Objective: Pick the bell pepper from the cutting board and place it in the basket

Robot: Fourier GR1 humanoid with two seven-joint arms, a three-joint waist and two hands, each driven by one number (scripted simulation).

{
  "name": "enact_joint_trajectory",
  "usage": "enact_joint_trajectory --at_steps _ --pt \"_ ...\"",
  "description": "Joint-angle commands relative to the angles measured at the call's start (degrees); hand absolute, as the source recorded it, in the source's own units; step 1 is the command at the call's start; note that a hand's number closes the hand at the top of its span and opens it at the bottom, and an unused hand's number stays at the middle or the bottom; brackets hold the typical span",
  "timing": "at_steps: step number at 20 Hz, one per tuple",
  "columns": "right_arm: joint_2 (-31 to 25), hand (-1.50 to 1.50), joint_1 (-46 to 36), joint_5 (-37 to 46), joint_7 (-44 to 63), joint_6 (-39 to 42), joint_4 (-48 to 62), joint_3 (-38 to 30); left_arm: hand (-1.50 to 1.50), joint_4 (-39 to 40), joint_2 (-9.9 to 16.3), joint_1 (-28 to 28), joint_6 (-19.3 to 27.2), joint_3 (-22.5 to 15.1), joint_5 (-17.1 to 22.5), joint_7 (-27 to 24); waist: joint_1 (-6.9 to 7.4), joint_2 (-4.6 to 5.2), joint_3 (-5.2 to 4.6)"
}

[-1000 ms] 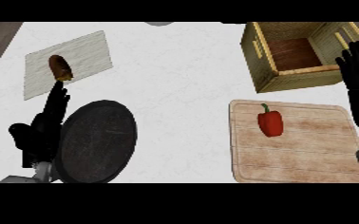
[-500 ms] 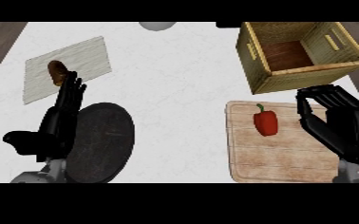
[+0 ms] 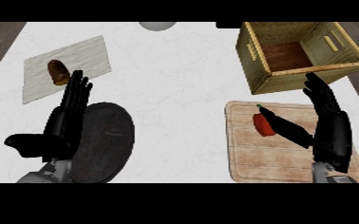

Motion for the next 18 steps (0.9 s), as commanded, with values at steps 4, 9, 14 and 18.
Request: enact_joint_trajectory --at_steps 4,9,14,18 --pt "-17.4 -1.50 1.5 10.5 26.7 9.8 -3.3 -2.8 0.00 0.0 -0.2 2.0 0.2 -0.6 -0.8 -0.9 -0.83 -0.26 -0.39" --pt "-26.7 -1.50 -1.9 2.3 42.9 28.0 -12.8 -1.5 0.00 0.0 -0.5 1.7 -0.7 -0.5 -0.3 -1.2 -0.16 -0.23 -0.11" --pt "-30.9 -1.50 -10.3 -14.3 55.2 37.4 -19.1 -8.1 0.00 -1.3 0.4 1.5 -1.9 1.1 0.4 -0.7 0.94 0.06 0.29" --pt "-32.0 -1.50 -13.0 -19.0 61.8 37.3 -20.6 -8.6 0.00 -2.9 0.4 1.2 -1.2 1.6 -0.3 0.9 0.76 0.03 0.38"
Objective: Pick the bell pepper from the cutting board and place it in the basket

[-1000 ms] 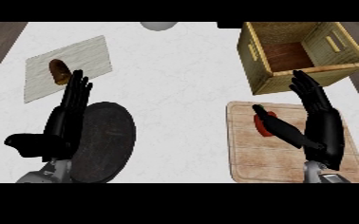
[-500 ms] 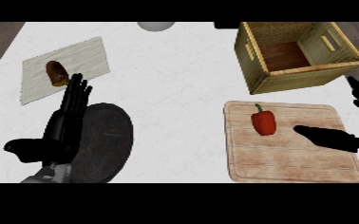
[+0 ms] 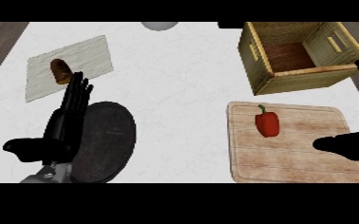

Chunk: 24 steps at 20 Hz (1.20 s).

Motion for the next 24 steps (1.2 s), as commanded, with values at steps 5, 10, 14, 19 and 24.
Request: enact_joint_trajectory --at_steps 5,10,14,19,24 --pt "-3.5 -1.50 -5.1 -3.9 12.6 4.6 3.7 3.1 0.00 3.2 -0.9 -4.0 -1.7 2.1 0.9 0.6 0.05 0.40 0.13" --pt "-2.0 -1.50 -1.5 -0.2 12.4 1.7 2.2 6.7 0.00 -0.8 -0.3 -1.6 -0.6 1.3 -1.0 3.2 -0.13 0.14 0.20" --pt "1.6 -1.50 -2.5 2.6 13.5 -0.4 3.2 9.3 0.00 -1.9 -0.7 1.1 -1.8 1.0 -1.1 1.8 0.32 0.17 0.18" --pt "6.5 -1.50 1.0 8.8 7.3 -2.2 6.0 12.5 0.00 -1.1 -0.2 -1.2 -3.0 3.2 -0.8 4.1 0.01 0.20 0.23" --pt "11.5 -1.50 -1.6 13.1 8.4 -1.8 7.8 14.1 0.00 2.2 -4.9 -1.6 -1.7 1.2 -4.0 0.8 0.09 0.24 0.21"
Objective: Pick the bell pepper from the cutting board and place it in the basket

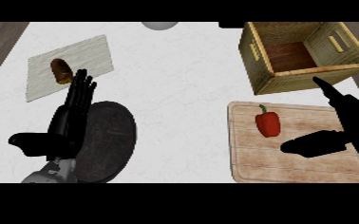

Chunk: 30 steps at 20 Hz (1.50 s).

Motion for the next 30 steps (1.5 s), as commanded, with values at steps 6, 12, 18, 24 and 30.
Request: enact_joint_trajectory --at_steps 6,12,18,24,30 --pt "7.0 -1.50 -1.1 9.8 5.8 -0.9 5.2 2.5 0.00 1.5 -1.8 0.7 -1.9 0.1 -1.7 -1.2 0.00 0.02 0.00" --pt "10.1 -1.50 -1.8 11.6 1.9 1.2 9.8 -0.6 0.00 -2.8 -2.9 1.1 -1.0 0.7 -3.1 2.0 0.05 -0.02 0.03" --pt "15.5 -1.50 -3.5 14.8 0.0 1.3 15.1 -0.8 0.00 0.1 -2.6 0.6 -4.2 3.2 -2.7 0.6 0.09 0.03 0.03" --pt "17.2 -1.50 0.8 16.3 -1.5 2.6 14.5 -1.4 0.00 -4.6 -3.0 5.1 -4.3 2.7 -4.2 2.2 0.03 -0.08 0.04" --pt "22.5 -1.50 0.1 20.0 -5.3 1.7 19.3 -1.9 0.00 -4.0 -7.3 3.8 -1.9 1.0 -8.2 2.6 0.03 -0.03 0.05"
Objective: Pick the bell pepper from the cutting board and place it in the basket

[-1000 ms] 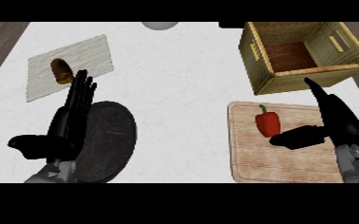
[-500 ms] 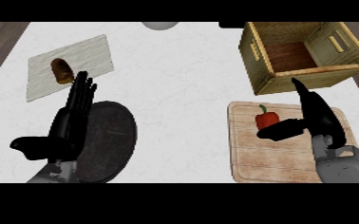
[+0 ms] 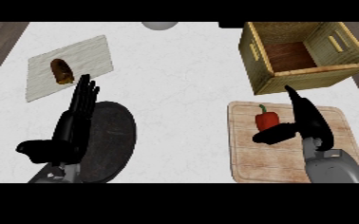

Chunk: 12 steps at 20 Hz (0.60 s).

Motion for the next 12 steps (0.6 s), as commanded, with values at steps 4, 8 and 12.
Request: enact_joint_trajectory --at_steps 4,8,12 --pt "2.8 -1.50 4.2 2.2 2.8 2.6 -3.8 -1.5 0.00 -5.8 1.2 1.4 -2.1 2.0 -0.6 5.5 -0.08 -0.07 0.01" --pt "4.7 -1.50 0.2 3.3 -2.3 3.3 4.0 -4.3 0.00 -6.8 -2.6 0.4 0.4 0.1 -3.9 7.6 0.02 -0.01 0.02" --pt "6.5 -1.50 -0.3 4.8 -0.6 5.0 3.3 -5.2 0.00 1.4 -1.8 -2.6 -5.1 5.1 -0.9 2.7 -0.09 0.02 0.01"
